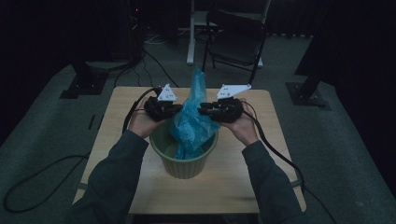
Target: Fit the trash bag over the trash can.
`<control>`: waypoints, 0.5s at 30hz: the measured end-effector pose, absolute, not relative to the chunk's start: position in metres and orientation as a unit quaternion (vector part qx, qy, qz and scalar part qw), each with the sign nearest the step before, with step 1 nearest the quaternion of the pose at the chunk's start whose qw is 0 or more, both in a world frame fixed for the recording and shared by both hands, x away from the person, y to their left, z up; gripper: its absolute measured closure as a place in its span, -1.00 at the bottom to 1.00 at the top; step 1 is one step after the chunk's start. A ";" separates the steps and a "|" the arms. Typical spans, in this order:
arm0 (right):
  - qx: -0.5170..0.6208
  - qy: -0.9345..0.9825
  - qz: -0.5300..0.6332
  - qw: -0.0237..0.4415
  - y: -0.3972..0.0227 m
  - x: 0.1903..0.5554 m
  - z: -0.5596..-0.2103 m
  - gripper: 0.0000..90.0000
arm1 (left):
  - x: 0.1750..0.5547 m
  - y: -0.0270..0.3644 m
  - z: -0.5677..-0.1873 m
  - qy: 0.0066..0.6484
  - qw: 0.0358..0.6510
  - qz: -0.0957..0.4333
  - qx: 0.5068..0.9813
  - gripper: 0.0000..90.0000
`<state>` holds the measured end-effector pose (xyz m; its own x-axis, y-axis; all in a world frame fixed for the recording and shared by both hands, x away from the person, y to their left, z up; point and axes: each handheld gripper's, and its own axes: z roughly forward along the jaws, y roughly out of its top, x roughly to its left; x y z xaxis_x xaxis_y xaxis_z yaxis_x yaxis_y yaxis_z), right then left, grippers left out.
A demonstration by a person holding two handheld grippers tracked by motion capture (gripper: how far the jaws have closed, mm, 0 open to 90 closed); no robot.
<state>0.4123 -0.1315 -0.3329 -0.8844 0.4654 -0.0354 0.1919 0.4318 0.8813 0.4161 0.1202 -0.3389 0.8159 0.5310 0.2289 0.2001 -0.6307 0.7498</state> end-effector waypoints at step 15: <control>0.268 0.852 0.437 0.109 -0.101 0.443 -0.345 0.24 | 0.413 0.116 -0.338 0.199 0.381 0.228 0.874 1.00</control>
